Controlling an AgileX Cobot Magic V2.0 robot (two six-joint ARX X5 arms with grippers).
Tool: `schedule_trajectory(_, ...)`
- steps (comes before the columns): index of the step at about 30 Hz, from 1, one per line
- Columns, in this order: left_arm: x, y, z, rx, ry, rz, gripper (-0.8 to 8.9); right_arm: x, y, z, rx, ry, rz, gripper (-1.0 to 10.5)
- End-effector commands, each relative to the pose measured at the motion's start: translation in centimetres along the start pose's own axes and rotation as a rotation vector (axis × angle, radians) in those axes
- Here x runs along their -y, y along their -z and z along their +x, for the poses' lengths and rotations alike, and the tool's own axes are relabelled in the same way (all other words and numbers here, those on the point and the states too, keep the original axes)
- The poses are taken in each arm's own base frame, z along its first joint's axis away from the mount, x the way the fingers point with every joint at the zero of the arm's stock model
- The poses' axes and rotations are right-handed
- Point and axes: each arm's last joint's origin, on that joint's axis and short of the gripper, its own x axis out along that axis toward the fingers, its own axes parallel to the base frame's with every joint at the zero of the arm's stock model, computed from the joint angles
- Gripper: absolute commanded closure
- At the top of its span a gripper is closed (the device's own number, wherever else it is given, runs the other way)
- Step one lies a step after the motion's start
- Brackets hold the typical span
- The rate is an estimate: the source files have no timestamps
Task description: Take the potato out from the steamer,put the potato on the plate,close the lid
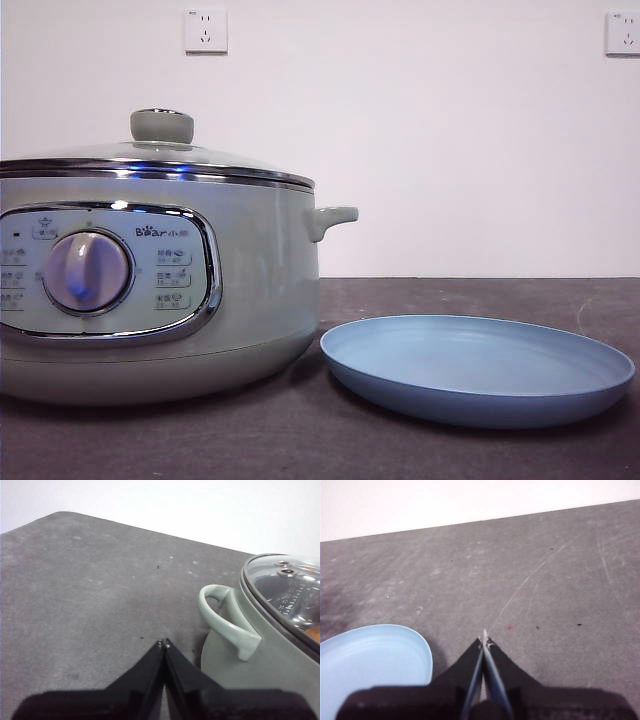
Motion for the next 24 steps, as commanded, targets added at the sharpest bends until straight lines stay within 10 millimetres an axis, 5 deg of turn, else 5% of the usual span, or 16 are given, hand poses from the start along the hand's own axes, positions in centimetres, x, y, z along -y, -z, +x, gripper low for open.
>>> schedule_trajectory(1, 0.0, 0.1, 0.1, 0.023, 0.009, -0.033, 8.17, 0.0, 0.2, 0.1, 0.012, -0.004, 0.120, 9.5)
schedule_trajectory(13, 0.9, -0.6, -0.2, -0.030, 0.254, -0.108, 8.20, -0.3, -0.7, -0.1, 0.014, -0.071, 0.302, 9.6)
schedule_trajectory(18, 1.5, -2.6, -1.3, -0.097, 0.324, -0.126, 8.20, -0.8, -3.9, -0.9, 0.065, -0.101, 0.295, 9.6)
schedule_trajectory(24, 2.5, -7.4, -2.9, -0.047, 0.345, -0.125, 8.20, -1.5, -9.5, -1.7, 0.115, -0.114, 0.258, 9.6)
